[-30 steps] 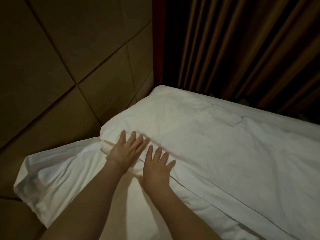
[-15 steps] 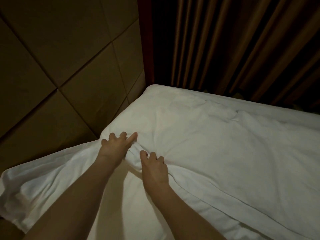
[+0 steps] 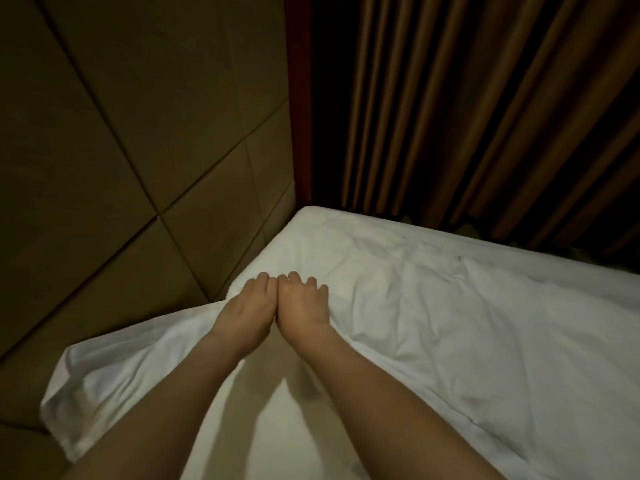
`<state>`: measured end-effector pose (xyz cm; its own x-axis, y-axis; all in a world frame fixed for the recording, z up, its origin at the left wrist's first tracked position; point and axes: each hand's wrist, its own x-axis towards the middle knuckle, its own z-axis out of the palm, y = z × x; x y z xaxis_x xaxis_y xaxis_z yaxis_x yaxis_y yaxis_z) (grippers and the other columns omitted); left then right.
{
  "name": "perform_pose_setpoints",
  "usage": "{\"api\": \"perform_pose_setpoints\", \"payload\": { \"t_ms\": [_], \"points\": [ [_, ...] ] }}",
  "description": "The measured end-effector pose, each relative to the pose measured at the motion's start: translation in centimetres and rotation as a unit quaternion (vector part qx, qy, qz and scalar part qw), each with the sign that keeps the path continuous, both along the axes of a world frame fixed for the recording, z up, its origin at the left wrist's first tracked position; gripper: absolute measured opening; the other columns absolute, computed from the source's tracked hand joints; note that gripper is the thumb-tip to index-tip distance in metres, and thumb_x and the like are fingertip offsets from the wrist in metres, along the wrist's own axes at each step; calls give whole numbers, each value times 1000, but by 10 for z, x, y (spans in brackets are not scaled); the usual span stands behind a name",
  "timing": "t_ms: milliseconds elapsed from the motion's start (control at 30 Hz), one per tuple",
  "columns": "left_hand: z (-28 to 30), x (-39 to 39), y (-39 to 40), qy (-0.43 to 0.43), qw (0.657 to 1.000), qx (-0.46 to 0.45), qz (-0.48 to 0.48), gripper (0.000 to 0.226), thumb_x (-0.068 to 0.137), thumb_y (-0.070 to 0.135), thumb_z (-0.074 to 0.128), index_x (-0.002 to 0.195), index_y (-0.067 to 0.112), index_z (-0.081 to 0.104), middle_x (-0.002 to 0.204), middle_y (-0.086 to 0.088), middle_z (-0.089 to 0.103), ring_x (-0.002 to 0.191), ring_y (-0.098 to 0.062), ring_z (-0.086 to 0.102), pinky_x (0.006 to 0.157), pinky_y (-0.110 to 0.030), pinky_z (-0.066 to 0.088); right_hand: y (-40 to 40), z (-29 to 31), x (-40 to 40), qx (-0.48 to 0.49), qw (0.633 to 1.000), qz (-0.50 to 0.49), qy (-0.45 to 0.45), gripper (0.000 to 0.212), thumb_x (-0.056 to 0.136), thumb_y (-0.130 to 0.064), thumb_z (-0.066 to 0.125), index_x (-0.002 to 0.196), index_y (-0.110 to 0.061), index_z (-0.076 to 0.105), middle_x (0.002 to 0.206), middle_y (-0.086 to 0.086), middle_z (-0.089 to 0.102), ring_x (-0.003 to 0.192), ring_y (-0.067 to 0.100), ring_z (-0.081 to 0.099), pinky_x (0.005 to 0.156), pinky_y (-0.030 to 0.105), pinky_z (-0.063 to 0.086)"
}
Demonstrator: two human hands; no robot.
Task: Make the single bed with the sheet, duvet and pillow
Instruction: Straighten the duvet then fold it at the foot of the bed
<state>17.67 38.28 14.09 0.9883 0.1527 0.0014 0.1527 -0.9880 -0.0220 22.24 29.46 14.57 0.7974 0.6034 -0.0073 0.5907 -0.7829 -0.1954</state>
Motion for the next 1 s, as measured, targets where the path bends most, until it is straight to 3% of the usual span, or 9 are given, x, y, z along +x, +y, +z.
{"api": "perform_pose_setpoints", "payload": {
  "t_ms": [100, 167, 267, 333, 400, 567, 700, 933, 1000],
  "points": [
    [-1, -1, -11, -59, 997, -17, -44, 45, 56, 12, 84, 92, 9, 57, 87, -6, 55, 74, -21, 55, 55, -28, 42, -21, 4, 0, 2, 1000, 23, -14, 36, 93, -11, 52, 127, -12, 44, 123, 10, 52, 107, 31, 52, 86, 36, 42],
    [-1, -3, -19, -75, 996, 12, -37, 68, 37, 25, 93, 95, 9, 60, 93, -8, 58, 78, -27, 59, 54, -35, 47, -40, 5, -1, 11, 1000, 23, -6, 40, 94, -9, 50, 132, -11, 40, 126, 10, 49, 107, 31, 51, 85, 35, 43],
    [-2, 2, -35, -8, 993, -108, 51, 90, 66, 42, 80, 141, 29, 32, 145, -4, 25, 132, -31, 32, 94, -54, 40, -68, 5, -4, 30, 999, 14, -3, 46, 95, -6, 44, 139, -13, 35, 126, 11, 49, 105, 31, 52, 82, 35, 44],
    [-2, 12, -52, 34, 973, -218, 74, 81, 73, 37, 74, 140, 34, 30, 146, -4, 26, 129, -28, 37, 99, -45, 41, -89, 4, -5, 40, 999, -4, 10, 44, 95, -9, 45, 138, -13, 36, 125, 11, 50, 104, 31, 52, 80, 35, 44],
    [6, 27, -83, 26, 962, -264, 59, 60, 74, 29, 72, 127, 27, 43, 128, -4, 45, 107, -24, 52, 85, -32, 44, -117, 6, -1, 57, 997, -45, 24, 43, 95, -11, 47, 137, -14, 37, 126, 10, 48, 106, 30, 52, 82, 35, 44],
    [33, 65, -199, -62, 976, -203, -54, 45, 69, 23, 76, 108, 19, 53, 106, -2, 49, 90, -24, 52, 73, -28, 40, -225, 23, 14, 121, 981, -148, 31, 51, 93, -10, 47, 141, -18, 31, 130, 8, 44, 109, 29, 49, 86, 33, 42],
    [32, 88, -297, -47, 974, -140, -174, 44, 66, 30, 76, 102, 19, 53, 95, 2, 41, 87, -21, 45, 76, -31, 41, -323, 21, 14, 139, 966, -216, 38, 53, 94, -10, 43, 144, -20, 29, 132, 5, 43, 112, 25, 47, 90, 30, 39],
    [13, 98, -487, -19, 934, -17, -357, 49, 55, 21, 83, 99, 13, 62, 108, -15, 57, 84, -39, 55, 75, -46, 50, -505, -8, -1, 158, 930, -323, 72, 50, 94, -7, 40, 143, -13, 31, 142, 5, 36, 123, 23, 43, 98, 28, 34],
    [6, 96, -544, 1, 924, -7, -382, 50, 66, 20, 76, 112, 14, 57, 124, -12, 49, 101, -39, 51, 86, -47, 45, -554, -18, -10, 153, 919, -354, 79, 49, 96, -11, 40, 143, -13, 31, 143, 4, 35, 124, 21, 42, 100, 27, 33]
  ]
}}
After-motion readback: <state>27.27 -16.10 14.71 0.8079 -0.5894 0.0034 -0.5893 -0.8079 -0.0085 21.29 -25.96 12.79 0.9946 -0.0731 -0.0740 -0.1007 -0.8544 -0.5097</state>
